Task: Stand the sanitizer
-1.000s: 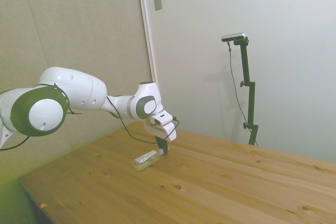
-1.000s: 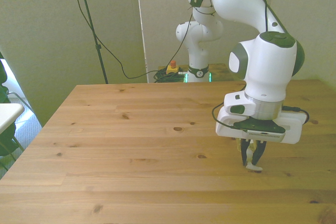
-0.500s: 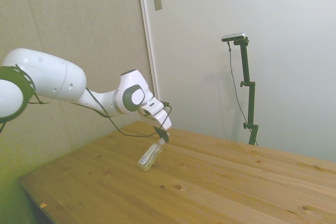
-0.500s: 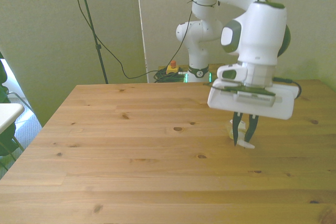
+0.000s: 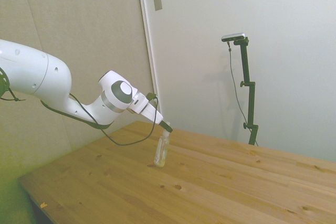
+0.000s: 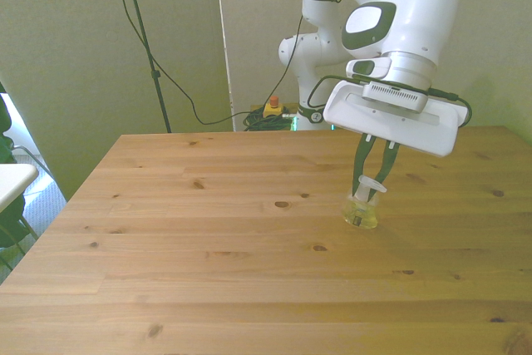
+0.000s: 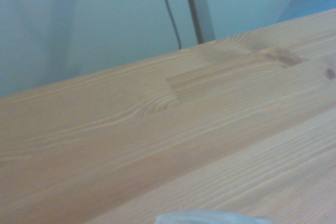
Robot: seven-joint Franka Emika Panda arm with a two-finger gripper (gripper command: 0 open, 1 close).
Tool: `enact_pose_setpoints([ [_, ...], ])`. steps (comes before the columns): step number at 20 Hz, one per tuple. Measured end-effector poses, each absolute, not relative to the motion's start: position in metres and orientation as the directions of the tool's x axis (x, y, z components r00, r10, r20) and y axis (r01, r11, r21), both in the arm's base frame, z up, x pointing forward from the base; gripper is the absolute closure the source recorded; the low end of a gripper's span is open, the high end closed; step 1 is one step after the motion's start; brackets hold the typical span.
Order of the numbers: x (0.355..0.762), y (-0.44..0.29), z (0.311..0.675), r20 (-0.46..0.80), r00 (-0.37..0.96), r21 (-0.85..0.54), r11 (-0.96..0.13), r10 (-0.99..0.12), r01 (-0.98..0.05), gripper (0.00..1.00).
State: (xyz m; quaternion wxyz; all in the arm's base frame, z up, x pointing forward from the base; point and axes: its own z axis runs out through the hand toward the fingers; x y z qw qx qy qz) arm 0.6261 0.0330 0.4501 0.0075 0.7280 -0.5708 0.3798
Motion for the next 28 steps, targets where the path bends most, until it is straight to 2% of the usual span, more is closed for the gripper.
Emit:
enact_pose_setpoints([
  [4,0.621,0.039,0.436,0.622,-0.047,-0.486,-0.338,-0.782,-0.806,1.00],
  [9,0.614,0.047,0.424,0.624,-0.145,-0.574,-0.325,-0.768,-0.751,1.00],
  [15,0.599,0.061,0.410,0.663,-0.211,-0.606,-0.348,-0.719,-0.715,1.00],
  [16,0.597,0.064,0.410,0.666,-0.209,-0.604,-0.352,-0.716,-0.715,0.00],
  [28,0.580,0.076,0.400,0.666,-0.170,-0.585,-0.367,-0.727,-0.724,0.00],
])
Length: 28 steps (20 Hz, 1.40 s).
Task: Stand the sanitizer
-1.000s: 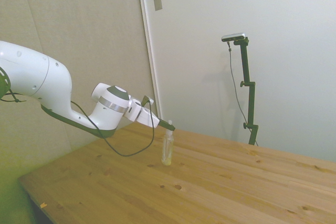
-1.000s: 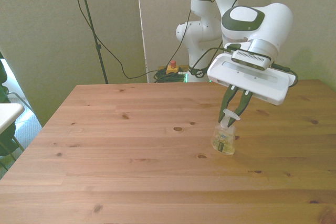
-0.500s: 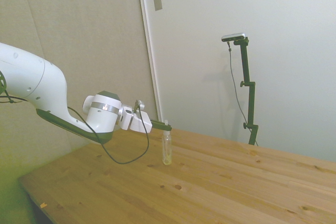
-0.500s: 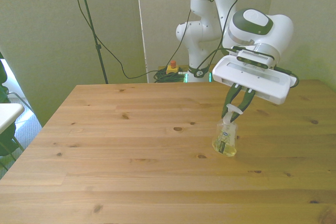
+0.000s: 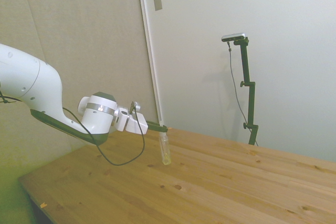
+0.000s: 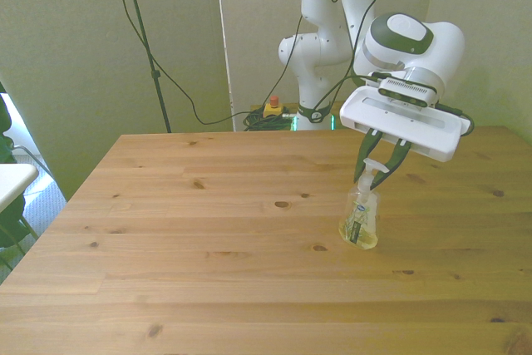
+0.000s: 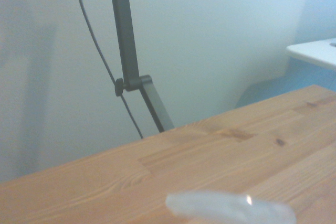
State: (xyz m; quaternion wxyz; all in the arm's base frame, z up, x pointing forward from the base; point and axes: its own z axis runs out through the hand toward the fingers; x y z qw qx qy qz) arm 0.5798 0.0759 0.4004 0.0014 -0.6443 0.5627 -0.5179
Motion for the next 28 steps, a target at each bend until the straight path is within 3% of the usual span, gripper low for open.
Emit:
enact_pose_setpoints([
  [11,0.574,0.079,0.390,0.614,-0.111,-0.556,-0.328,-0.782,-0.764,0.00],
  [20,0.545,0.086,0.410,0.433,0.182,-0.432,-0.380,-0.883,-0.818,0.00],
  [28,0.510,0.103,0.396,0.305,0.476,-0.205,-0.545,-0.825,-0.813,0.00],
])
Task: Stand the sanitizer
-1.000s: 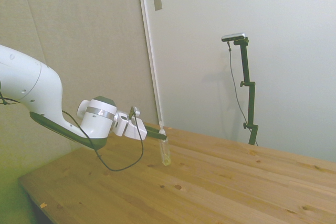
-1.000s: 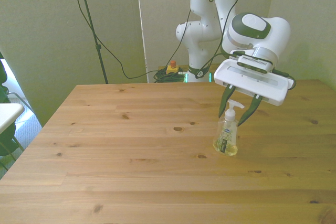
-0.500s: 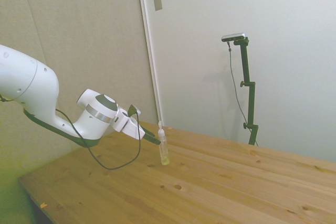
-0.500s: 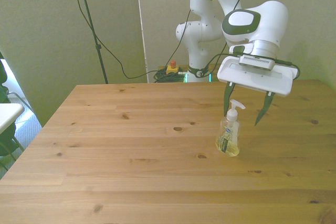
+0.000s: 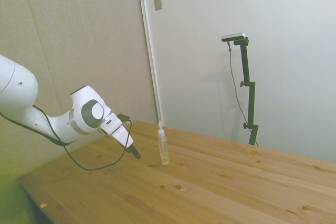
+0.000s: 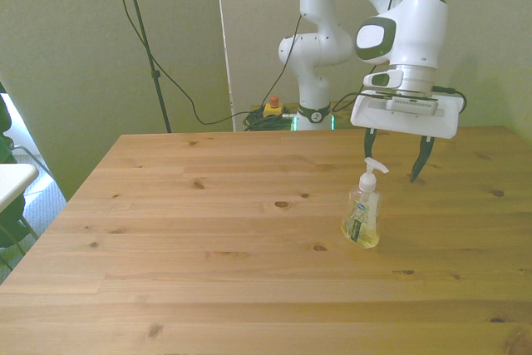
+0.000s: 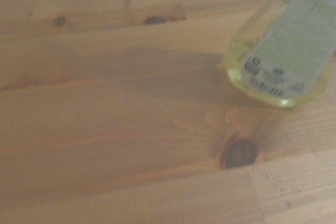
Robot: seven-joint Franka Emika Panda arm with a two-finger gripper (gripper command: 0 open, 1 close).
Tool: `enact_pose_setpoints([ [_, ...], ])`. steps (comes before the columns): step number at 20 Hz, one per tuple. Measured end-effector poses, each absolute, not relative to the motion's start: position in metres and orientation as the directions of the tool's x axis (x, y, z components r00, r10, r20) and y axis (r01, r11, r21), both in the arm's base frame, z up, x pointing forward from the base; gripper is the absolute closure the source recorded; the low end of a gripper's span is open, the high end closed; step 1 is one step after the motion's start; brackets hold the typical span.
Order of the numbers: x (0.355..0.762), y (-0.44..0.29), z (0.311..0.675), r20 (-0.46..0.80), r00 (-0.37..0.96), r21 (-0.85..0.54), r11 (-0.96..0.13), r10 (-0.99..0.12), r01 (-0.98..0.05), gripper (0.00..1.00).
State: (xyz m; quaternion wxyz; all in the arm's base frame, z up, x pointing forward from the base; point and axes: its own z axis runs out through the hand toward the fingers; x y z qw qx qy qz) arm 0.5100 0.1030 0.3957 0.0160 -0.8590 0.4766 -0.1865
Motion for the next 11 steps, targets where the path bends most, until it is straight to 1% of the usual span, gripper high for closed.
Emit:
enact_pose_setpoints([
  [5,0.482,0.094,0.420,0.165,0.636,-0.098,-0.654,-0.754,-0.750,0.00],
  [8,0.464,0.075,0.433,0.131,0.673,-0.073,-0.685,-0.728,-0.725,0.00],
  [11,0.445,0.075,0.432,0.100,0.704,-0.060,-0.711,-0.703,-0.701,0.00],
])
